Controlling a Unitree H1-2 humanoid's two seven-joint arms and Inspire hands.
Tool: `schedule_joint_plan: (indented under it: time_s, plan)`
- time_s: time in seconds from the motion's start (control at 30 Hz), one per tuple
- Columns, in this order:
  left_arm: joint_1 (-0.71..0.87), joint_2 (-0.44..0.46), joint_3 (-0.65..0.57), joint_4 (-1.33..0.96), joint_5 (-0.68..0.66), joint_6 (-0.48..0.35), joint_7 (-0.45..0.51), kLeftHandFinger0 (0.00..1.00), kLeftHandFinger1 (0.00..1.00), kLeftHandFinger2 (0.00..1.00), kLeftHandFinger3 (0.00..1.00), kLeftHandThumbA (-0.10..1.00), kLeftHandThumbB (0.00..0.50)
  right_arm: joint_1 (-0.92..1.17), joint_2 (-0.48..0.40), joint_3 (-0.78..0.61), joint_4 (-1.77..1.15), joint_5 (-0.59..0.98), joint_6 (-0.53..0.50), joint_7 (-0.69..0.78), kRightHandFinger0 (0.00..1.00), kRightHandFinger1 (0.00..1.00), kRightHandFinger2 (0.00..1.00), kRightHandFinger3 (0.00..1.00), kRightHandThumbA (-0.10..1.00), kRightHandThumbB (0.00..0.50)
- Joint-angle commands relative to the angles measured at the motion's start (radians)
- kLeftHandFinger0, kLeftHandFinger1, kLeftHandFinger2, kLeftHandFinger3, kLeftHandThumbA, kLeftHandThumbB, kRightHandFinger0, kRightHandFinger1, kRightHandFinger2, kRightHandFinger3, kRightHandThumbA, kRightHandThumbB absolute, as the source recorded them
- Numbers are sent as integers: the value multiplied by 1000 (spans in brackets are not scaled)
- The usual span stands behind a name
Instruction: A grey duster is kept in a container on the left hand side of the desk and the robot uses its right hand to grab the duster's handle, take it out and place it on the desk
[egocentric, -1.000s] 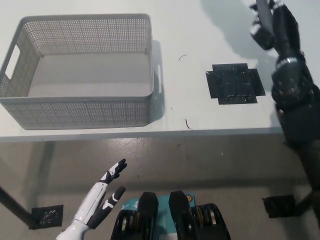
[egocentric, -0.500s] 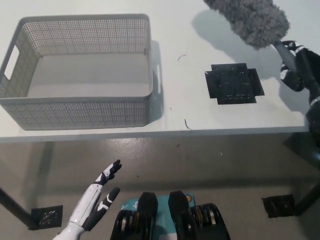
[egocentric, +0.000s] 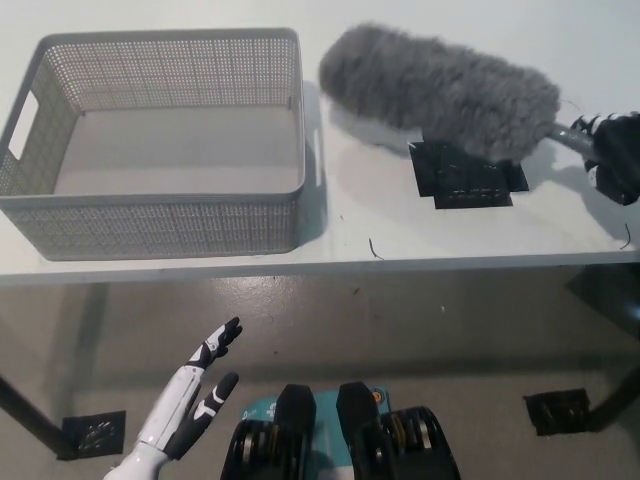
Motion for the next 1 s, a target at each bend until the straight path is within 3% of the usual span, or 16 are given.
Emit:
schedule_joint_plan:
  time_s: [0.0,0.03,0.07,0.1,0.13,0.27,0.4,0.53,0.67,0.8,0.83,0.87,0.9,0.93,0.97]
  plan:
    - [-14,6,6,-16,-11,-19,2,1000,1000,1000,1000,1000,135,-84,-37,24,-57,-95,-43,-2,30,64,234,240,119,271]
    - [-19,7,7,-19,-9,-14,2,1000,1000,1000,1000,1000,142,-83,-41,23,-106,-80,29,135,485,609,790,820,587,320]
    - [-25,8,7,-20,-7,-11,2,1000,1000,1000,1000,1000,142,-86,-44,23,-144,-72,89,250,657,770,917,1000,713,336]
    - [-26,9,7,-19,-5,-10,2,1000,1000,1000,1000,1000,141,-87,-45,24,-164,-64,113,308,804,966,1000,1000,757,376]
    - [-25,11,7,-20,-2,-12,3,1000,1000,1000,1000,1000,140,-88,-41,20,-190,-38,148,393,1000,1000,1000,1000,748,385]
    - [-30,11,8,-19,-8,-12,-1,1000,1000,1000,1000,1000,148,-82,-46,4,-224,7,158,472,1000,1000,1000,1000,696,397]
    - [-34,13,13,-18,-10,-15,3,1000,1000,1000,1000,1000,143,-109,-33,-18,-257,84,285,692,1000,1000,1000,1000,743,499]
    - [-32,12,14,-20,-17,-13,1,1000,1000,1000,1000,1000,143,-148,-37,-45,-257,165,374,852,1000,1000,1000,1000,737,500]
    - [-29,13,13,-26,-10,-10,2,1000,1000,1000,1000,1000,151,-206,-76,-96,-302,245,487,979,1000,1000,1000,1000,662,500]
    - [-22,14,18,-29,-14,-11,5,1000,1000,1000,1000,1000,157,-265,-142,-258,-351,444,489,960,1000,1000,1000,1000,765,500]
    - [-22,14,19,-30,-16,-8,5,1000,1000,1000,1000,1000,163,-261,-153,-344,-398,550,491,933,1000,1000,1000,1000,786,429]
    - [-25,14,21,-30,-18,-6,5,1000,1000,1000,1000,1000,158,-253,-158,-479,-472,689,496,871,1000,1000,1000,1000,859,440]
    - [-25,15,21,-30,-19,-7,5,1000,1000,1000,1000,1000,157,-248,-152,-545,-509,734,504,830,1000,1000,1000,1000,893,444]
    - [-29,14,22,-26,-15,-10,8,1000,1000,1000,1000,1000,155,-243,-137,-626,-593,772,500,744,1000,1000,1000,1000,1000,382]
    - [-31,15,22,-25,-13,-10,9,1000,1000,1000,1000,1000,155,-239,-117,-681,-651,806,493,683,1000,1000,1000,1000,1000,343]
